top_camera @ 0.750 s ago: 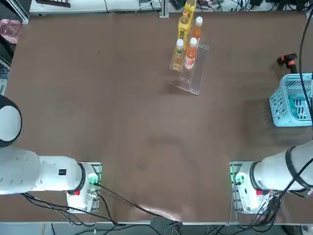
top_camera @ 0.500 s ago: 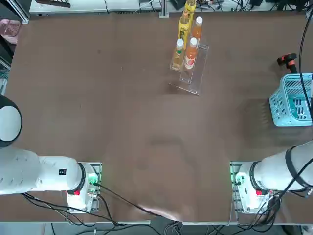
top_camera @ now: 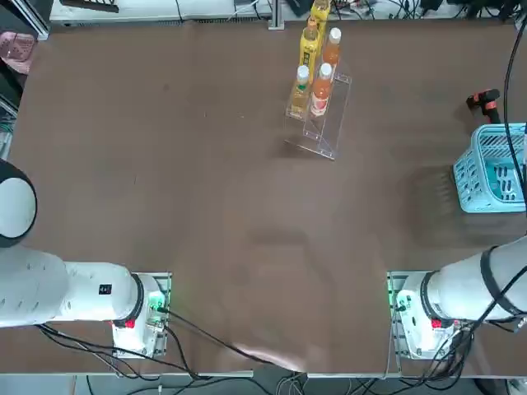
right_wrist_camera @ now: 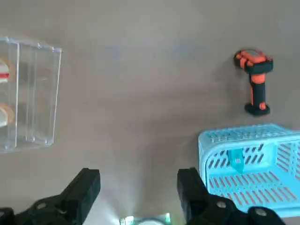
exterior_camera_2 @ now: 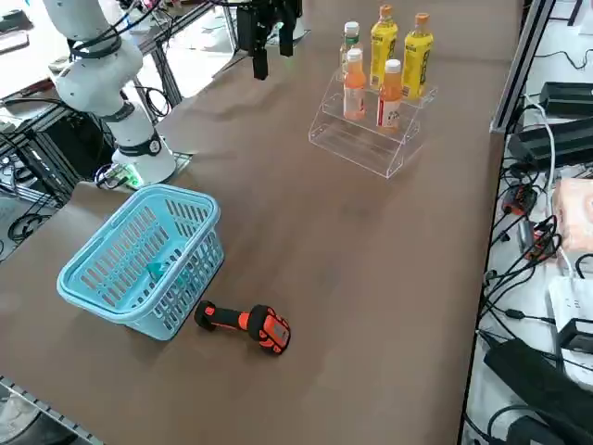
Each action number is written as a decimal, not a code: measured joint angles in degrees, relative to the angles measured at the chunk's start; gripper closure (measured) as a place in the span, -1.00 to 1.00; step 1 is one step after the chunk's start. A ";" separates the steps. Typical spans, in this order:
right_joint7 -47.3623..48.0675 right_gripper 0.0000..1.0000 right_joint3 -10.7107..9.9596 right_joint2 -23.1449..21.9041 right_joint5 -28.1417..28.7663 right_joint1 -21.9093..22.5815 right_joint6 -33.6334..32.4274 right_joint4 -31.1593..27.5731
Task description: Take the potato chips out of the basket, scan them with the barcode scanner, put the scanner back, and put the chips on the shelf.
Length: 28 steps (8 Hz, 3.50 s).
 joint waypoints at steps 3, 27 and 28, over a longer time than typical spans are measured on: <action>-0.86 -1.00 -0.70 -0.03 -1.67 -1.74 -5.93 -2.62; -33.79 -1.00 -14.20 -12.24 -10.74 -19.72 62.21 -64.78; -34.14 -1.00 -14.27 -11.84 -10.74 -19.87 62.32 -64.78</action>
